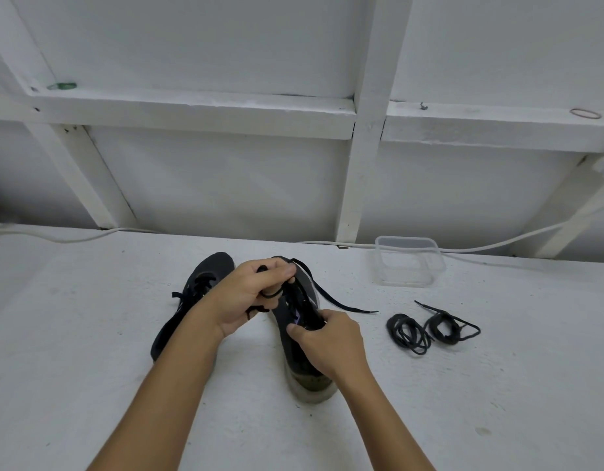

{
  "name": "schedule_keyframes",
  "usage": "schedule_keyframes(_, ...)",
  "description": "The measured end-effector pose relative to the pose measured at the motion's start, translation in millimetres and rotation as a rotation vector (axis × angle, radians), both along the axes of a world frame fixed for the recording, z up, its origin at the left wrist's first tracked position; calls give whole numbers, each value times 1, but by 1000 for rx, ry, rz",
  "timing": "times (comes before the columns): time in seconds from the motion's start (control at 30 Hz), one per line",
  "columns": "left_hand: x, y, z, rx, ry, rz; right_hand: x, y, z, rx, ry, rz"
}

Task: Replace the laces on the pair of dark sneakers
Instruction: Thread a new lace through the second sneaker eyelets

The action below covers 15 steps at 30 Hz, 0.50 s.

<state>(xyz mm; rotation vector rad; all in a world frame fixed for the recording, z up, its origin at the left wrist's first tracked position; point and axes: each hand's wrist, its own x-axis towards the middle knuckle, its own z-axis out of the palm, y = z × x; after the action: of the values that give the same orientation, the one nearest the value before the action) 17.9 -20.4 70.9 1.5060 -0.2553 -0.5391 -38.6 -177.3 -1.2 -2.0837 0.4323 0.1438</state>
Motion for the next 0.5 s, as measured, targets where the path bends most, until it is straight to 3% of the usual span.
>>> schedule_keyframes(0.13, 6, -1, -5, -1, 5, 1, 0, 0, 2, -3, 1, 15)
schedule_keyframes(0.33, 19, 0, -6, 28, -41, 83, 10, -14, 18, 162, -178, 122)
schedule_keyframes(0.5, 22, 1, -36, 362, -158, 410, 11, -39, 25, 663, -228, -121)
